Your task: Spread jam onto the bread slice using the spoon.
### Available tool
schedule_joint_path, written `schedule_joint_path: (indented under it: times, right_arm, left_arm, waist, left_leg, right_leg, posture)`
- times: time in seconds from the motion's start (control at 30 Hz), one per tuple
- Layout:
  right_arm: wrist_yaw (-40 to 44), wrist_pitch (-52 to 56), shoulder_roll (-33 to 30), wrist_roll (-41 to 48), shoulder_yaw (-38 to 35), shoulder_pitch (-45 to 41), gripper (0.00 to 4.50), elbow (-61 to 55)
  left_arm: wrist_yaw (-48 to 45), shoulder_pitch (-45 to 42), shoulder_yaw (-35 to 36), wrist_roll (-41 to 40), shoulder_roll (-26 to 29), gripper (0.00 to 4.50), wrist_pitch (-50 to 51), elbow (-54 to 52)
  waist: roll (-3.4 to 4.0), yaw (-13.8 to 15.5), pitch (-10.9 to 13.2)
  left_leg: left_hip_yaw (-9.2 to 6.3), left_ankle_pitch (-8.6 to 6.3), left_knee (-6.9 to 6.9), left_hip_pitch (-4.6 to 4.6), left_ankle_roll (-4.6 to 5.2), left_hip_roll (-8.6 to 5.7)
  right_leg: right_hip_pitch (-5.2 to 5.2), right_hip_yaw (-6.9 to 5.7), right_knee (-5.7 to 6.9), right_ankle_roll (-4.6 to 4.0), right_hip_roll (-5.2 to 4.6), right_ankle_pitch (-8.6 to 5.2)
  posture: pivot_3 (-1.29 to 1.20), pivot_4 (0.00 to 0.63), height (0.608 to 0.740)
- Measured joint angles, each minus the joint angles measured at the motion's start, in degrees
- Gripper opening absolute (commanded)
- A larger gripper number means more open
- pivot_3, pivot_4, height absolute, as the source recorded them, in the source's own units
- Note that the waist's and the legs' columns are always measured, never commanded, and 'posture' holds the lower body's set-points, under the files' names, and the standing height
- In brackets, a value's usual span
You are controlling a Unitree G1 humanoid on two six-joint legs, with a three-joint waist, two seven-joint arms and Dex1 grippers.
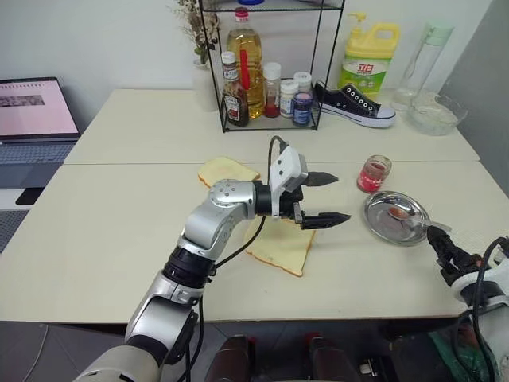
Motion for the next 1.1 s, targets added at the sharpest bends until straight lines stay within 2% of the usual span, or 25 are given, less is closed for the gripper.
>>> schedule_joint_path:
  times: [0.23,0.73,1.1]
  right_arm:
    - [-4.7,-5.1,0.5,3.8,-0.6,-4.6,4.50,8.3]
    - [-3.3,-9.3,-1.6,4.5,2.2,-11.7,4.50,18.8]
    - [-2.8,-11.7,-0.5,4.5,4.2,-12.1,4.50,19.8]
  left_arm:
    - [3.5,2.2,0.0,-0.1,-0.5,4.49,1.4,-3.8]
    - [7.6,2.3,0.0,0.0,-1.8,4.49,2.6,-4.6]
    - [7.4,1.7,0.0,-0.1,-1.5,4.49,3.1,-4.6]
  waist:
    - [0.04,0.0,0.0]
    - [0.07,-0.2,0.0]
    - [0.08,-0.2,0.0]
  left_leg:
    - [0.04,0.00,0.00,0.01,0.01,-0.01]
    - [0.05,0.00,0.00,0.01,0.01,-0.01]
    - [0.04,0.00,0.00,0.01,0.01,-0.01]
  right_leg:
    - [0.00,0.01,0.03,0.00,0.01,0.00]
    - [0.00,0.01,0.04,0.00,0.02,0.00]
    - [-0.01,0.00,0.04,0.00,0.02,0.00]
  posture:
    - [0.00,0.150,0.740]
    - [0.00,0.150,0.740]
    - [0.00,0.150,0.740]
